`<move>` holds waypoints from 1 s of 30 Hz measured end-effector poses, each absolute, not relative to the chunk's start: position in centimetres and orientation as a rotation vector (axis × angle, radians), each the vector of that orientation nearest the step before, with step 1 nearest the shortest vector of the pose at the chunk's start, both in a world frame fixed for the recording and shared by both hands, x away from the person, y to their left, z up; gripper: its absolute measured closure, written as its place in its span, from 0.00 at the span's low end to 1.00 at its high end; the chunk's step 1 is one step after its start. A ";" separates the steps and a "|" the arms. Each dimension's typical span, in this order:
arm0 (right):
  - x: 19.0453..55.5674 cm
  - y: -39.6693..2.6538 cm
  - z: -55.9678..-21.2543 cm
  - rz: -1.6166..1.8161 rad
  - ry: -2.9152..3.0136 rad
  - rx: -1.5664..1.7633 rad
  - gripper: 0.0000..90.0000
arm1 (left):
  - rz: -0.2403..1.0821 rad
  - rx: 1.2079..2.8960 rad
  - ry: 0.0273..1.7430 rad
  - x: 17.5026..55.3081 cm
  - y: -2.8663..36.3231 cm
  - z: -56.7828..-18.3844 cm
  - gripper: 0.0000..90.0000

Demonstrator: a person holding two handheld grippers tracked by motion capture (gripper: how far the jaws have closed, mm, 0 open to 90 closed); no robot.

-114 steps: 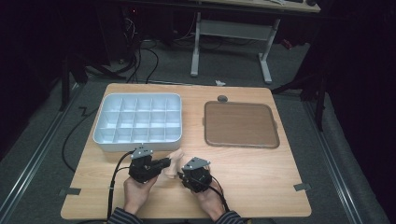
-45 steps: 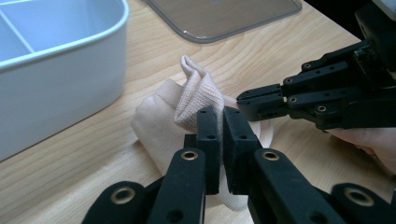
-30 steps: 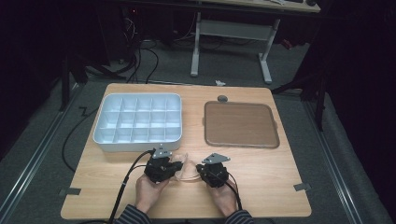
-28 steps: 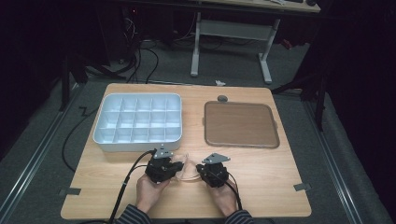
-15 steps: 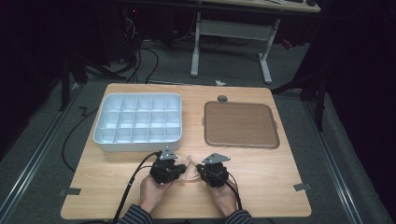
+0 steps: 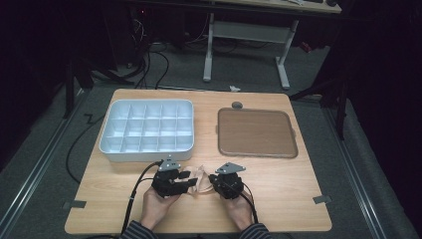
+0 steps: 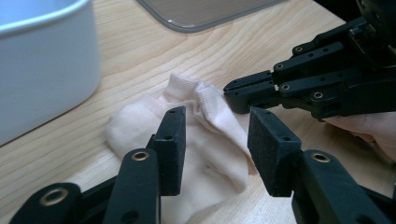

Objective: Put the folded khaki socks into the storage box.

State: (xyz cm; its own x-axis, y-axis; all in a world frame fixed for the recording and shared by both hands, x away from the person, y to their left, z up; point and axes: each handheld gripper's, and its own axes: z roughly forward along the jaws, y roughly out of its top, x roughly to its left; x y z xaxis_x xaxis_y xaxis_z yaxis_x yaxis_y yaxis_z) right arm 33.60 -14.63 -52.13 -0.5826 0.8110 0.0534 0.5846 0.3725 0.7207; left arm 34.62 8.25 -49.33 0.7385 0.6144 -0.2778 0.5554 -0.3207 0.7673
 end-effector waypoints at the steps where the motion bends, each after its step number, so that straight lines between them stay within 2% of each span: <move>1: 33.6 -14.7 -52.1 1.035 2.326 1.224 0.96 | 0.077 1.990 0.894 34.6 8.5 -49.3 0.63; 9: 32.9 -15.0 -51.2 1.074 2.300 1.219 0.92 | 0.132 1.977 0.981 35.2 10.5 -50.0 0.62; 16: 32.1 -14.9 -50.0 1.106 2.300 1.181 0.92 | 0.155 2.037 1.047 36.3 10.3 -51.9 0.58; 22: 31.5 -13.2 -48.7 1.155 2.337 1.101 0.92 | 0.173 2.057 1.055 36.4 9.6 -52.3 0.54; 30: 31.6 -10.4 -48.9 1.127 2.392 1.051 0.92 | 0.215 2.092 1.042 36.1 8.9 -52.5 0.50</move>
